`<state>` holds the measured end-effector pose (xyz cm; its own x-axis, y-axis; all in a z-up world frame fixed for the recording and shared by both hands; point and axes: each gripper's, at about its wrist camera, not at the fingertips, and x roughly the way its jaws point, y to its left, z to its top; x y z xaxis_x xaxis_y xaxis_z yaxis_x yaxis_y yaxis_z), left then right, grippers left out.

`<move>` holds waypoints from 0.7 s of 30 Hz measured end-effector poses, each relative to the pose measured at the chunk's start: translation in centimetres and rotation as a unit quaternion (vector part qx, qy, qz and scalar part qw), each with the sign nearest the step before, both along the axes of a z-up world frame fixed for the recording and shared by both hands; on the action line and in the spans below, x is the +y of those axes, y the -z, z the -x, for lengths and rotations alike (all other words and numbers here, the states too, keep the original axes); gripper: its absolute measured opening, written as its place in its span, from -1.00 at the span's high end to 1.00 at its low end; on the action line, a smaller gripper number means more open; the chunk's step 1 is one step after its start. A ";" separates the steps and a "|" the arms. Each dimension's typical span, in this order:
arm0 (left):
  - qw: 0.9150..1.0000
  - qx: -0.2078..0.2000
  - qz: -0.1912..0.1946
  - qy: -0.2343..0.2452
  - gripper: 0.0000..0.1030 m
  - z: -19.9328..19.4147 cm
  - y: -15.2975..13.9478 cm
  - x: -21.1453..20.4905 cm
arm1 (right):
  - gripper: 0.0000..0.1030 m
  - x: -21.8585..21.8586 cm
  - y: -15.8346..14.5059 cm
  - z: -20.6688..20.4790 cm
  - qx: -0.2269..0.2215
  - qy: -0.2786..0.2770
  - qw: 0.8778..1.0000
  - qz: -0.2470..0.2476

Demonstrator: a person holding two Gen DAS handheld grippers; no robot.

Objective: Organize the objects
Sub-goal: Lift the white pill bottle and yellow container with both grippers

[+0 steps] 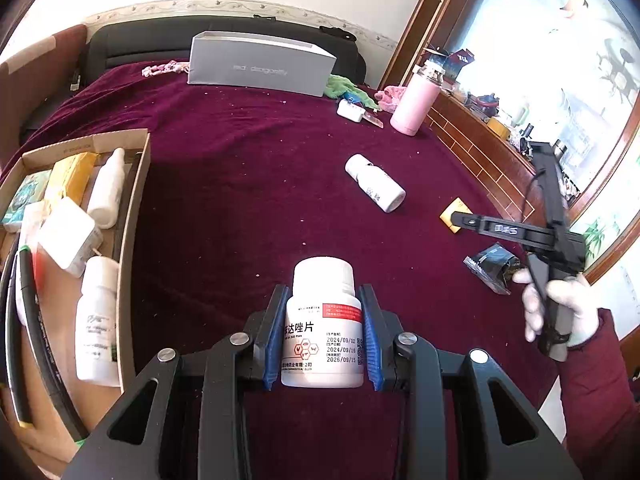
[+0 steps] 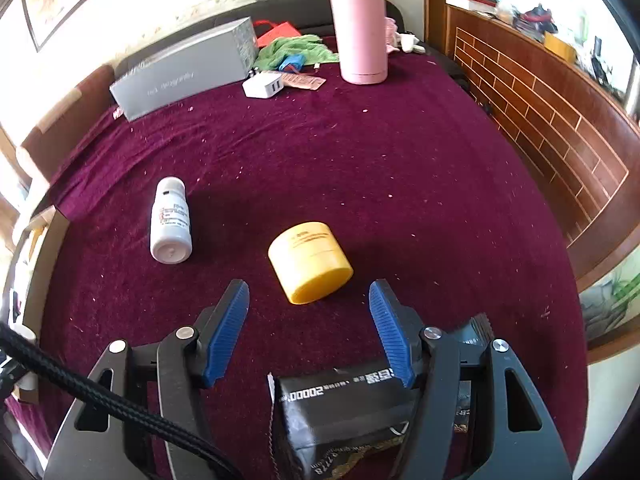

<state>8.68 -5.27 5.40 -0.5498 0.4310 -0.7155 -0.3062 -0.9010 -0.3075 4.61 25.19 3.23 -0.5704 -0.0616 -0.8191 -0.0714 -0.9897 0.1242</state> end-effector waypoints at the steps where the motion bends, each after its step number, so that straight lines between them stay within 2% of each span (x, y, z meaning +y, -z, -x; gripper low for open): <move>1: 1.000 0.001 -0.001 -0.001 0.44 -0.1 0.0 -0.2 | -0.20 -0.5 0.2 0.5 -0.003 -0.006 1.000 -0.012; 4: 1.000 0.002 0.000 -0.004 0.44 -0.5 -0.1 -0.6 | -0.20 -1.2 1.0 1.7 -0.011 -0.003 0.999 -0.037; 6: 1.000 0.001 0.001 -0.006 0.44 -0.6 0.0 -0.9 | -0.19 -1.3 1.5 2.1 -0.015 0.000 0.999 -0.036; 9: 1.000 -0.001 0.001 -0.011 0.44 -0.6 0.3 -1.2 | 0.23 -1.5 1.9 2.3 -0.021 0.009 0.999 -0.042; 19: 1.000 -0.008 -0.010 -0.016 0.44 -0.9 0.6 -1.9 | 0.34 -1.4 0.7 0.9 -0.007 0.014 1.000 -0.013; 20: 1.000 -0.009 -0.011 -0.017 0.44 -0.9 0.6 -2.0 | 0.39 -1.5 0.5 0.6 -0.006 0.011 1.000 -0.006; 21: 1.000 -0.010 -0.012 -0.017 0.44 -1.0 0.7 -2.1 | 0.67 -1.7 0.4 0.3 -0.004 0.007 1.000 -0.002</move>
